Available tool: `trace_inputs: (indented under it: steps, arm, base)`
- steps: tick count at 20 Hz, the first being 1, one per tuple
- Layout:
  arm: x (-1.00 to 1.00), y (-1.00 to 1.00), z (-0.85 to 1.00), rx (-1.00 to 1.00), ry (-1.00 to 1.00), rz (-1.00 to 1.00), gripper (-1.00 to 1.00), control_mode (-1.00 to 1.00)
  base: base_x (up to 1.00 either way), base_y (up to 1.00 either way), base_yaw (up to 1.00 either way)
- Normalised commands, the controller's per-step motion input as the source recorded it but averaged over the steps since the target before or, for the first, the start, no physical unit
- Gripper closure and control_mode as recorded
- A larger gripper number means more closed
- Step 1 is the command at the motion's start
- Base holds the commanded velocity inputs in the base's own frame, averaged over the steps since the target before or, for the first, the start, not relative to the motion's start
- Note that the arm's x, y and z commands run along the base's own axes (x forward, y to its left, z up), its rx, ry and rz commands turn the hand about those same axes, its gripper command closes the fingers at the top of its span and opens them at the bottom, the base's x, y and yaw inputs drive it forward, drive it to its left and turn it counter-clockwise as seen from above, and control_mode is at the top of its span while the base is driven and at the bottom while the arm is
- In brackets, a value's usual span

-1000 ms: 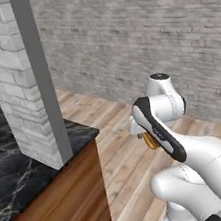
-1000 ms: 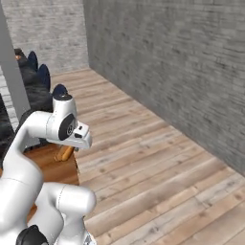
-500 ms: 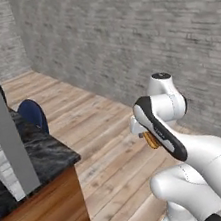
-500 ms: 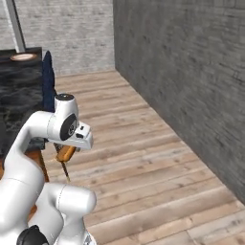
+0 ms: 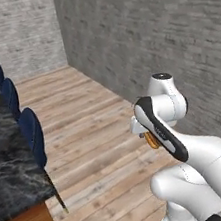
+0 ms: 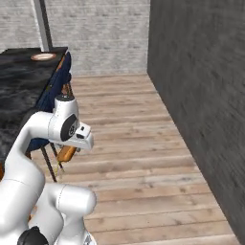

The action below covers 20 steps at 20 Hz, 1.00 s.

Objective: Move the hot dog bun to the plate on the dining table and place the condiment next to that plate. Then navigate to the fridge and take the sausage and place it on the plate as well.

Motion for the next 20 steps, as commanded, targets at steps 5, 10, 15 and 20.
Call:
trace_inputs:
  steps: [5, 10, 15, 20]
  arm:
    - [0.00, 0.00, 0.00, 0.00, 0.00, 0.00, 1.00, 1.00]
    - [0.00, 0.00, 0.00, 0.00, 0.00, 0.00, 1.00, 1.00]
    - [0.00, 0.00, 0.00, 0.00, 0.00, 0.00, 1.00, 1.00]
    - [0.00, 0.00, 0.00, 0.00, 0.00, 0.00, 1.00, 1.00]
  base:
    - [1.00, -0.69, 0.41]
    - [1.00, -0.61, 0.38]
    - [1.00, -0.62, 0.37]
    - [1.00, -0.63, 0.36]
